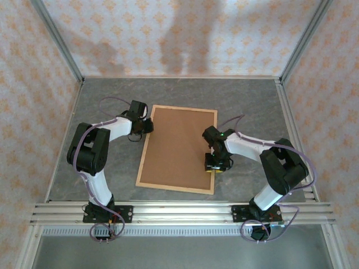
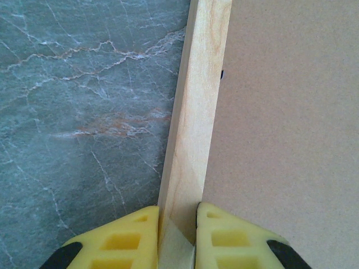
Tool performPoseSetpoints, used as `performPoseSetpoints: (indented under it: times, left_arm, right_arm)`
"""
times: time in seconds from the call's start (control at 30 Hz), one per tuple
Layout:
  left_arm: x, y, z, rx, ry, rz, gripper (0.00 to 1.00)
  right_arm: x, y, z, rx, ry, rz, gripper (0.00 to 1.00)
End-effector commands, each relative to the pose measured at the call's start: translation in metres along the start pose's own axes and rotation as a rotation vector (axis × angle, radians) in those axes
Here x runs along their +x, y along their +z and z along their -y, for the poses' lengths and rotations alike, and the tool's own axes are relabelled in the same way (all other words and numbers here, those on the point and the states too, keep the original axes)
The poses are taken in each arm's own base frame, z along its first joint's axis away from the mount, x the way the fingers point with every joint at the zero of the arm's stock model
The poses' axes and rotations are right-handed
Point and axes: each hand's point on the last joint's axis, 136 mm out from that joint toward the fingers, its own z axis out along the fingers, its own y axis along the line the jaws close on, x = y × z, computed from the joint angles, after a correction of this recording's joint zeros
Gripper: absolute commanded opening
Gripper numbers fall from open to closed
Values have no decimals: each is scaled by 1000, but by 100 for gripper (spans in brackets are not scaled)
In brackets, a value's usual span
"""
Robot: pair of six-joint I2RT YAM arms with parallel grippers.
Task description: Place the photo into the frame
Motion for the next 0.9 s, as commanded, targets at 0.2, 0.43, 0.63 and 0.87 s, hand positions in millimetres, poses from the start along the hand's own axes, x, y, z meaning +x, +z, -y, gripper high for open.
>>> performPoseSetpoints:
  times: [0.2,0.43,0.63,0.87]
  left_arm:
    - [49,15,-12,-51,-11,-157,17]
    - [49,15,-11,-49,-11,-155,17]
    - [48,14,-11,-49,-10,-154,17]
    - [48,14,-11,-48,-9,-153,17]
  right_arm:
    - [3,39,9,24,-18,-22,35]
    - [-4,35,-15,-75,-87,-21,36]
    - [-13,21,-25,-107,-131,9,42]
    - [-28,-12,-21,-122,-119,81,53]
